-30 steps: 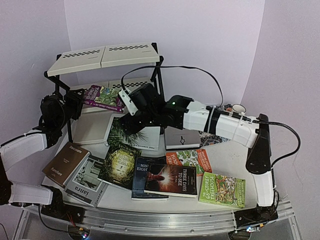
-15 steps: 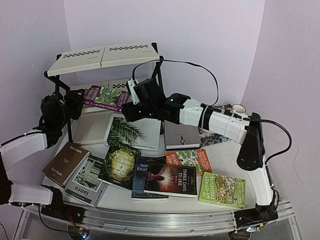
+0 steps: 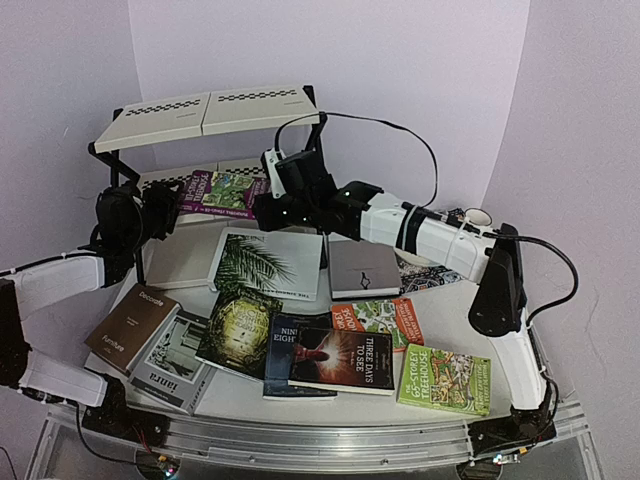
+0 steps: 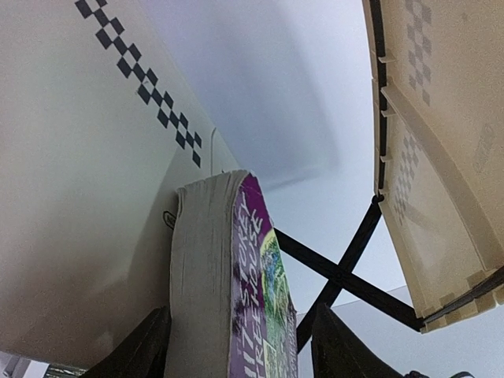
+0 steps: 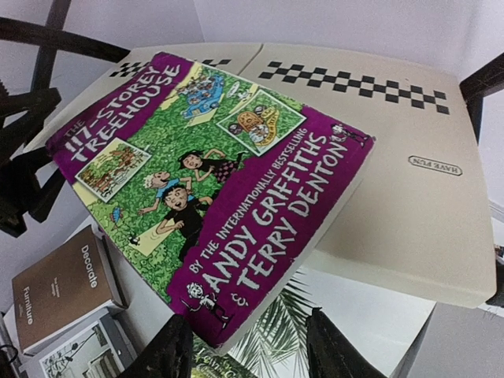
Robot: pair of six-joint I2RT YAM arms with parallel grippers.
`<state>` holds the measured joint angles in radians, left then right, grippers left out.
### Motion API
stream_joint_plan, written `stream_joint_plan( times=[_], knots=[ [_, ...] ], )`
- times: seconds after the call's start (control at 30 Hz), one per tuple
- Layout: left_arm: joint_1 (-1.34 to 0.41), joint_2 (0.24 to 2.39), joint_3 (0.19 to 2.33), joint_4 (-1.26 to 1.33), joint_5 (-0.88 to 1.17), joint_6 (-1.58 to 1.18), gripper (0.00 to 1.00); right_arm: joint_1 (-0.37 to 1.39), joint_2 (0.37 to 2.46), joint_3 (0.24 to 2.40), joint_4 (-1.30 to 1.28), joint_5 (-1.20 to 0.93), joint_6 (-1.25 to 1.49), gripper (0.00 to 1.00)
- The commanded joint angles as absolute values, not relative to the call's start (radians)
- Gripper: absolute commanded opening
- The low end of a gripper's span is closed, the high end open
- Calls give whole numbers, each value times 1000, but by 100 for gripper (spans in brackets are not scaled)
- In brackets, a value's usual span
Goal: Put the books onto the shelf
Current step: Place the book on the shelf.
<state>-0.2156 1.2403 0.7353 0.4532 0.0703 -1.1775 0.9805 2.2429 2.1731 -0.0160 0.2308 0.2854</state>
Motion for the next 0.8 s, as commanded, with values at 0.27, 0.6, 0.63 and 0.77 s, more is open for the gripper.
stream_joint_plan(
  times=[0.27,0.6,0.63,0.77],
  knots=[
    [-265,1313,871,528,85,-1131,62,936,2251,2213,10,144,207,68],
    [-320,1346,903,527,16,-1114,62,928,2244,2196,0,225,137,52],
    [-322,1343,903,527,16,-1108,62,924,2243,2196,-9,244,138,49],
    [-325,1331,901,527,28,-1086,63,912,2239,2196,-29,302,153,41]
  ],
)
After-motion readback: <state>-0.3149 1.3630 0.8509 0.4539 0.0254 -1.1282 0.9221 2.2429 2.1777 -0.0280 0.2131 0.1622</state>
